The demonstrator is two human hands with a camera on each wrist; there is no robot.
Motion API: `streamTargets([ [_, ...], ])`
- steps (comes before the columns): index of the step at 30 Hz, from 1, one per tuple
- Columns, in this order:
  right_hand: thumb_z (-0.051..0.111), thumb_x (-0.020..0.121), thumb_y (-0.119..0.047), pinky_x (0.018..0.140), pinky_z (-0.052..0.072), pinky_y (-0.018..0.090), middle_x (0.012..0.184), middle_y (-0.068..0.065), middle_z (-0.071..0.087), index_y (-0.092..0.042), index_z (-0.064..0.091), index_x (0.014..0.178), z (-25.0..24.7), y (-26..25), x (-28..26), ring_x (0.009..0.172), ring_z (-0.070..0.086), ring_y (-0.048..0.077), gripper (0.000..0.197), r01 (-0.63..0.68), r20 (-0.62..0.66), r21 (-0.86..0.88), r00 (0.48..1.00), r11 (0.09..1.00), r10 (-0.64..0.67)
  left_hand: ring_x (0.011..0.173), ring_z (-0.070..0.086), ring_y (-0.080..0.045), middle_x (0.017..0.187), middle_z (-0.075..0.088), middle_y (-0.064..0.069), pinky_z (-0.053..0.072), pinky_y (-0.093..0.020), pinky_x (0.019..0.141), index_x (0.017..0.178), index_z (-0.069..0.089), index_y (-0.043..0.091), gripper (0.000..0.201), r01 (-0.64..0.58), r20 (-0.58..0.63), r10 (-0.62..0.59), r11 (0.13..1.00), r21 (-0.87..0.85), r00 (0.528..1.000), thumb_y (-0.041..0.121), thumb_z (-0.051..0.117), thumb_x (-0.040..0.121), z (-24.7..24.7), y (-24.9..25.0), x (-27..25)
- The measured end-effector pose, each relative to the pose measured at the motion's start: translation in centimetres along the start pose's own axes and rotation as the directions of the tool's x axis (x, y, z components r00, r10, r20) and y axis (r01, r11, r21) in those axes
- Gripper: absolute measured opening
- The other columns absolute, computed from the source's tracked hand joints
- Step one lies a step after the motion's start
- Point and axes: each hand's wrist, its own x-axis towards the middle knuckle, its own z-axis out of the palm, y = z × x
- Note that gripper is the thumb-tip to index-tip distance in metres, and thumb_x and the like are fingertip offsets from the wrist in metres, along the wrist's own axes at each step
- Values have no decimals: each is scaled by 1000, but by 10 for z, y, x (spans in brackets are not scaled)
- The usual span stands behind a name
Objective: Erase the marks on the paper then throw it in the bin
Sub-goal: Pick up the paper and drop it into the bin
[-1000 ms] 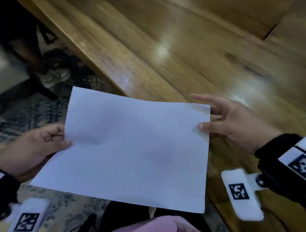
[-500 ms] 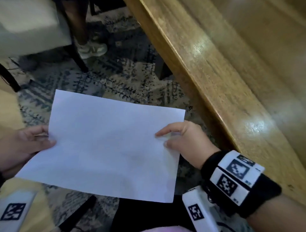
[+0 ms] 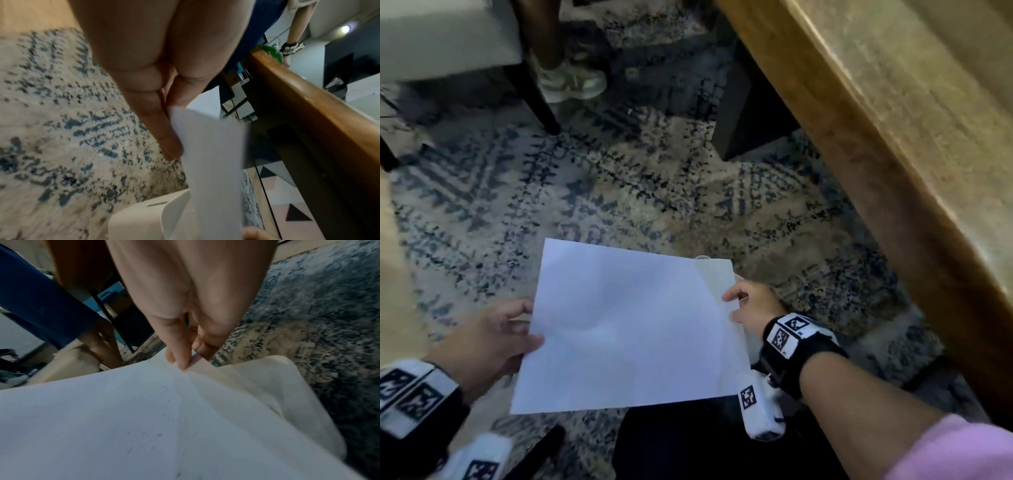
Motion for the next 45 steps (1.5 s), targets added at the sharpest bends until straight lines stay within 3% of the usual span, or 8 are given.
streamTargets([
  [4,57,80,11,52,35,-2,96,0,52,-6,64,110,14,24,35,90,47,11,35,-10,-10,-68,1000,998,9,72,70,-32,82,74,-19,60,-42,63,93,59,4,29,47,23,-47,999,-5,999,-19,49,79,30,-12,21],
  [13,58,81,5,88,44,25,115,12,61,-5,62,115,39,61,88,108,56,22,35,-29,41,-204,998,979,39,89,66,-39,96,65,-35,60,-37,65,107,61,16,46,81,123,-72,994,-71,990,-19,47,79,73,-34,30],
  [18,57,90,-20,111,30,35,154,14,23,-5,41,138,29,64,88,138,30,28,53,8,139,-491,988,871,69,85,64,-40,93,63,-33,60,-35,64,107,60,18,51,49,125,-43,998,-45,991,-21,43,78,103,-36,38],
  [26,30,99,-36,114,-6,27,158,-2,-10,-20,-2,149,84,2,5,143,-11,7,61,499,434,-103,801,860,-412,82,63,-30,99,67,-25,54,-31,62,105,60,14,49,37,142,-28,998,-56,989,-21,42,76,143,-24,46],
  [29,24,101,-35,114,-8,28,157,-10,-11,-27,-4,148,96,10,3,141,-12,1,55,424,458,55,793,904,-400,85,63,-28,101,68,-17,51,-31,65,103,60,14,47,49,136,-37,995,-82,990,-20,41,78,149,-22,45],
  [34,20,97,-50,118,6,44,158,9,-7,-23,2,150,76,77,48,146,-4,28,61,-47,330,-373,927,927,180,76,59,-24,103,66,-17,53,-21,48,105,58,11,47,101,136,-85,988,-114,987,-22,37,78,149,-20,37],
  [39,33,98,-42,117,-1,30,157,-6,-3,-27,5,149,94,43,37,144,-7,11,60,273,308,59,910,960,-278,78,60,-25,97,67,-16,51,-19,46,105,59,12,49,115,113,-100,984,-135,989,-22,37,77,157,-16,36],
  [45,28,97,-49,119,5,37,159,7,-3,-17,6,150,82,79,59,146,-1,24,66,-104,251,-303,950,947,185,75,60,-24,92,69,-18,52,-22,49,100,59,11,45,146,111,-131,980,-139,985,-22,38,78,148,-13,30],
])
